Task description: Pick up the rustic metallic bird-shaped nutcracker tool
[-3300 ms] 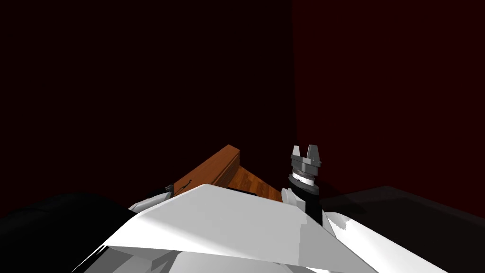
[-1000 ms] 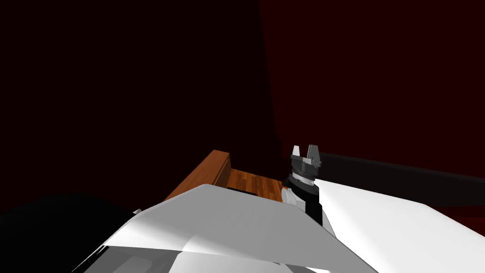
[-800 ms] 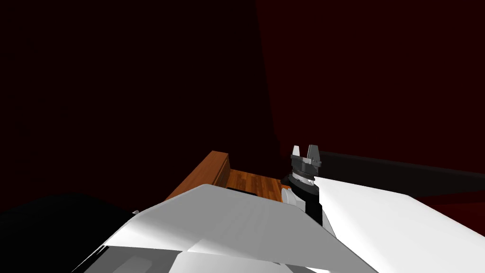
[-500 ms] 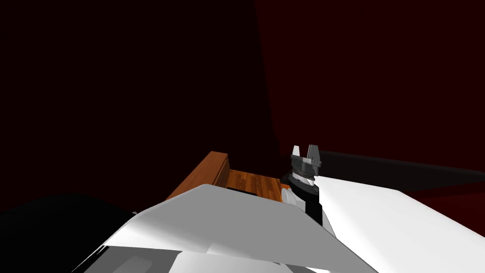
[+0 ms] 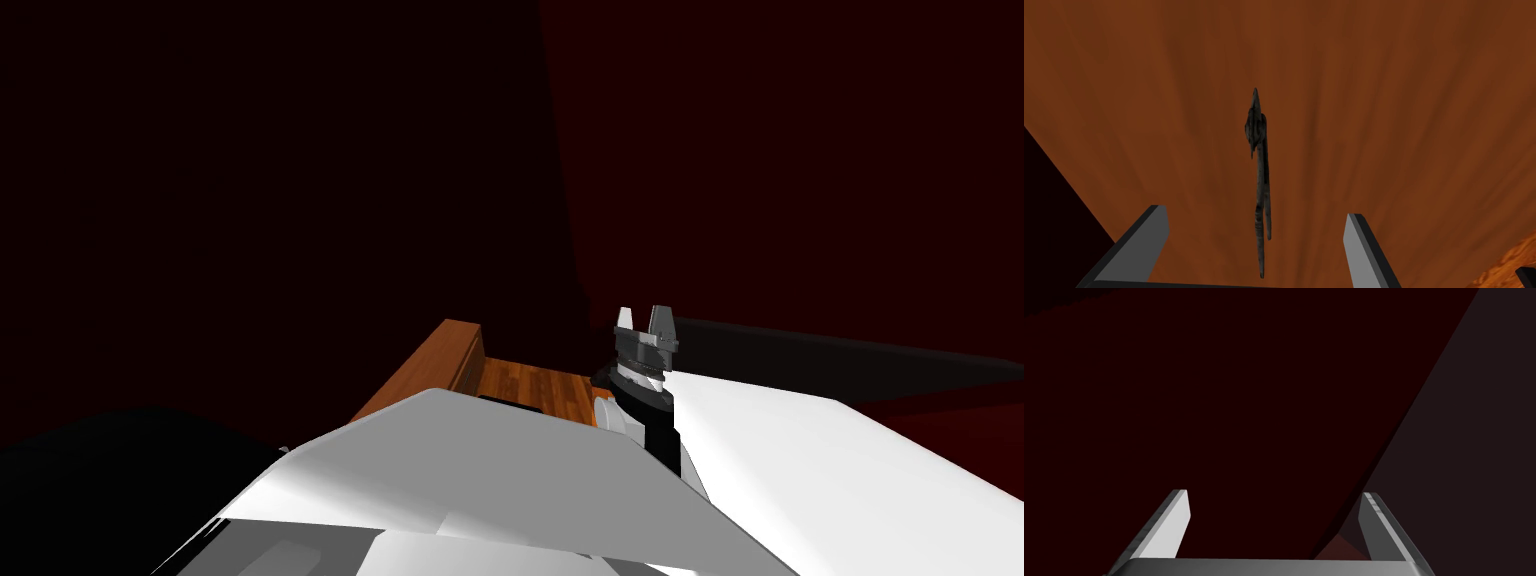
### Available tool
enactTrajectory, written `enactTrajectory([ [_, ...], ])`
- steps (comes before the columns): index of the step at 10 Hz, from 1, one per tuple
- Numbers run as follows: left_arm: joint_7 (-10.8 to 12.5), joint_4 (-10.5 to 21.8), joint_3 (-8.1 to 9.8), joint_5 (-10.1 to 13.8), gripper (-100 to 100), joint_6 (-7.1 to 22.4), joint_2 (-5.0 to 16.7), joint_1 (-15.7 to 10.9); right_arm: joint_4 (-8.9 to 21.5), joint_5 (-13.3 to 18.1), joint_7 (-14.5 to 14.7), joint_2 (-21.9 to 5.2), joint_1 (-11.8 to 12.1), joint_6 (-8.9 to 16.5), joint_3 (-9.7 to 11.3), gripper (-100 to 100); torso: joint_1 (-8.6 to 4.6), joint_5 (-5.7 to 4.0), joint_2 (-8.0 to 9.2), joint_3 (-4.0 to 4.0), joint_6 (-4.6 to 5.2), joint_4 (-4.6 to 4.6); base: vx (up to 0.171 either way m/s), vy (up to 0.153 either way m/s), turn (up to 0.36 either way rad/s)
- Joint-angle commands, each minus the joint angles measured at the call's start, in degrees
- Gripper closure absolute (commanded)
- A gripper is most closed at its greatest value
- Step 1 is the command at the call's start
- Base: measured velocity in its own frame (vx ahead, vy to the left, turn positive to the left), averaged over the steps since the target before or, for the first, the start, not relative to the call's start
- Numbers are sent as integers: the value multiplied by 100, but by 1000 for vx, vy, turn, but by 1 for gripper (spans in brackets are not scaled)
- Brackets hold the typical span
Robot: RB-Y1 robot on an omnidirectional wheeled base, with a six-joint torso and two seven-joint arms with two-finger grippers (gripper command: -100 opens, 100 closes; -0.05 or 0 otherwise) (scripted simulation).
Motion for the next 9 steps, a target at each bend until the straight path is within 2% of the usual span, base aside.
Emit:
enactTrajectory([
  [1, 0, 0, 0, 0, 0, 0, 0, 0, 0, 0, 0, 0, 0, 0, 0, 0, 0, 0, 0, 0, 0, 0, 0, 0, 0],
  [2, 205, 152, -43, -114, -100, -113, -103, -164, 0, 0, 0, 0, 0, 0, 0, 0, 0, 0, 0, 0, 0, 0, -97, 28, -129],
  [4, 205, 152, -43, -114, -100, -113, -103, -164, 0, 0, 0, 0, -1, 0, 0, 0, 15, 3, 32, 19, 1, 7, -71, 34, -49],
  [5, 409, 304, -86, -227, -100, -225, -206, -327, 0, 0, 0, 0, -1, 0, 0, 0, 12, 3, 21, 12, -1, 5, -94, 43, -130],
  [6, 460, 343, -96, -255, -100, -253, -232, -368, 0, 0, 0, 0, -2, 0, 0, 0, 17, 4, 31, 17, 3, 7, -117, 39, -128],
  [9, 505, 266, -100, -264, -100, -212, -243, -335, 0, 0, 0, 0, 0, 0, 0, 0, 6, 1, 13, 8, -1, 3, -30, 9, -2],
])
